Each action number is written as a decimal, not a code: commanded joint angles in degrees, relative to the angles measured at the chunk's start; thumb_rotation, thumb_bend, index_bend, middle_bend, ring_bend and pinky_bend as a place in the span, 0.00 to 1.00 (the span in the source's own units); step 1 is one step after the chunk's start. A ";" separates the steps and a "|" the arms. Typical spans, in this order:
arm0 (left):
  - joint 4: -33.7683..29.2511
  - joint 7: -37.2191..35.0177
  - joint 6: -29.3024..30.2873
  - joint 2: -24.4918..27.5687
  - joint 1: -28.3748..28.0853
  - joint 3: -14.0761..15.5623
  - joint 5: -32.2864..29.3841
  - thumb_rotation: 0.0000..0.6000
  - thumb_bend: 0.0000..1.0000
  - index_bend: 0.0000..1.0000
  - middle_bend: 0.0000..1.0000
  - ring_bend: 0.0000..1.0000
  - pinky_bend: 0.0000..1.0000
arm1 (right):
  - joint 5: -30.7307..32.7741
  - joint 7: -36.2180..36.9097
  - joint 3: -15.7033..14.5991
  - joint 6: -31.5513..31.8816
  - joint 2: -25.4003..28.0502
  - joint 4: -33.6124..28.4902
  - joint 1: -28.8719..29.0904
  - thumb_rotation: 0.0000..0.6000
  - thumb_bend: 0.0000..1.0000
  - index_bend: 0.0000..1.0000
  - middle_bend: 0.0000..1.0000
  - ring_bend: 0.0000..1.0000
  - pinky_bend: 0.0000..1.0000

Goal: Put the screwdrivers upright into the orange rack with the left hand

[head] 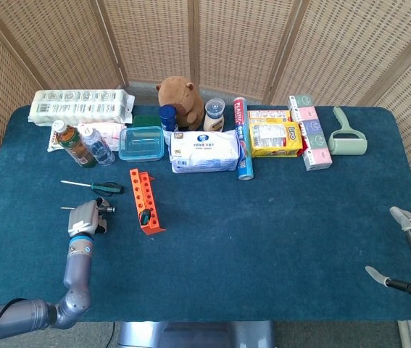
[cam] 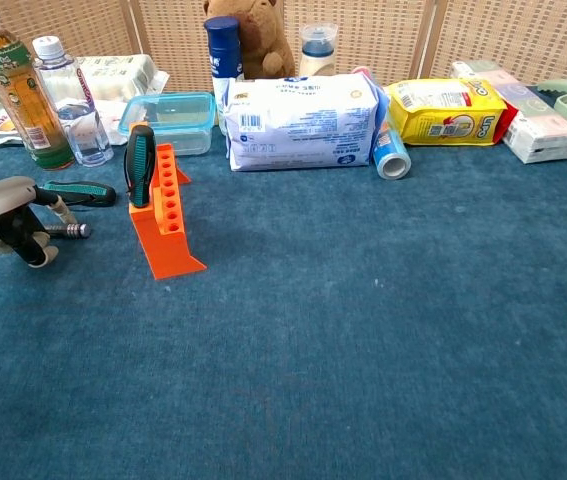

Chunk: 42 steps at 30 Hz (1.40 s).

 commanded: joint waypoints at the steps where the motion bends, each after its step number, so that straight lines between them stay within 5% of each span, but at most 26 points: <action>1: 0.16 0.29 0.16 -0.21 0.12 -0.14 0.21 1.00 0.50 0.35 0.85 0.90 0.88 | 0.02 0.13 0.03 0.09 0.03 0.05 -0.04 1.00 0.16 0.01 0.10 0.09 0.09; 24: 0.75 3.46 2.01 -1.48 1.17 -1.04 0.94 1.00 0.60 0.54 0.88 0.93 0.89 | -0.11 0.42 0.00 0.15 0.13 0.06 -0.07 1.00 0.16 0.01 0.10 0.09 0.09; 42: -11.43 -0.17 3.36 7.64 4.57 -2.53 5.63 1.00 0.61 0.57 0.89 0.93 0.89 | -0.58 -0.14 -0.31 -0.29 -0.06 -0.14 0.11 1.00 0.16 0.01 0.10 0.09 0.09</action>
